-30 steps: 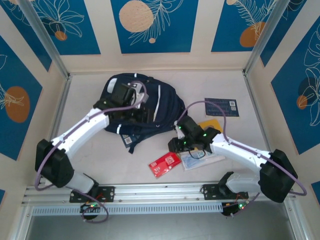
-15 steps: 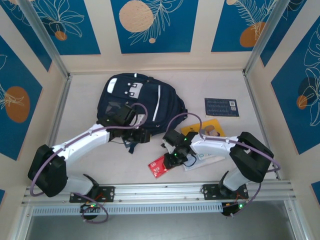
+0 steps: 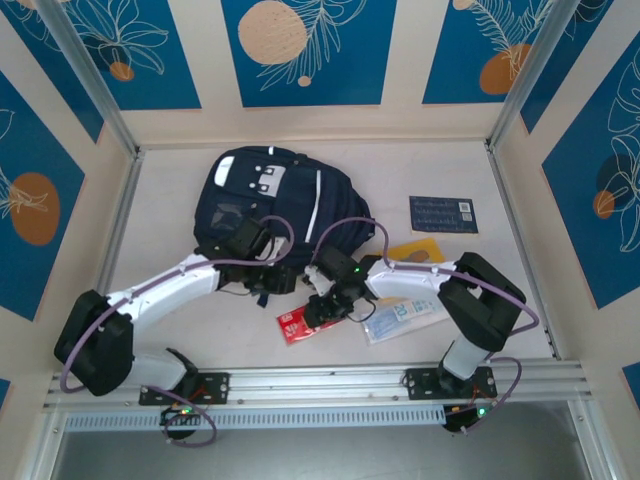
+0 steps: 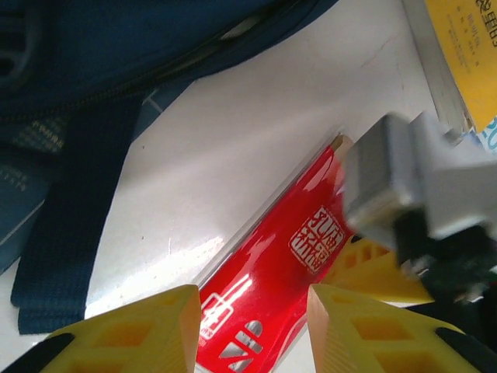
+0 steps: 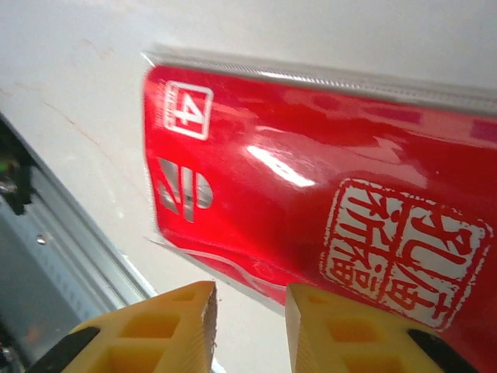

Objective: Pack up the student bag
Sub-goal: Move the loose stationery from the bottom-center of the table, then pick up the loose stationery from the bottom-center of the table.

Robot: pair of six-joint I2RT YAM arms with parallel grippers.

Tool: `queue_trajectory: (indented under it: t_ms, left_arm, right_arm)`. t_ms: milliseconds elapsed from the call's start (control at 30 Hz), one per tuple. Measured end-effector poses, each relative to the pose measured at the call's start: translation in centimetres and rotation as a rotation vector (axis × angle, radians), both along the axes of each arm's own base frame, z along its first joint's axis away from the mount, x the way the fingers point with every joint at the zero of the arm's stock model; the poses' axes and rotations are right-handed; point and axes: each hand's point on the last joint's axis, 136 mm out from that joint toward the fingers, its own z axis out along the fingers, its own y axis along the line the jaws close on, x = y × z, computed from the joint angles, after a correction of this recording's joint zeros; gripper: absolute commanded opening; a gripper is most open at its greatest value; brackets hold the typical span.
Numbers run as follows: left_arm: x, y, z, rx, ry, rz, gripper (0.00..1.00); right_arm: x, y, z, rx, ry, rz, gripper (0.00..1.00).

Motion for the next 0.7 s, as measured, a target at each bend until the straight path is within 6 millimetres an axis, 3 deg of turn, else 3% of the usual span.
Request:
queue_trajectory:
  t_ms: [67, 200, 300, 500, 700]
  left_arm:
    - [-0.7, 0.5, -0.4, 0.002, 0.011, 0.008, 0.34]
    - [-2.7, 0.8, -1.5, 0.023, 0.044, -0.01, 0.25]
    - [-4.3, 0.3, -1.8, 0.042, 0.058, -0.058, 0.17]
    - [-5.6, 0.5, -3.3, 0.076, 0.091, -0.086, 0.12]
    - [-6.9, 0.5, -6.1, 0.167, 0.147, -0.128, 0.08]
  right_arm:
    - [0.9, -0.5, 1.2, 0.052, -0.011, -0.031, 0.42]
    - [3.8, -3.4, 3.7, 0.123, -0.062, -0.167, 0.54]
    - [5.8, -5.5, 4.4, 0.104, -0.107, -0.259, 0.57]
    - [7.8, -9.0, 2.9, 0.024, -0.088, -0.391, 0.62]
    - [7.0, -9.3, 0.7, -0.019, -0.011, -0.39, 0.63]
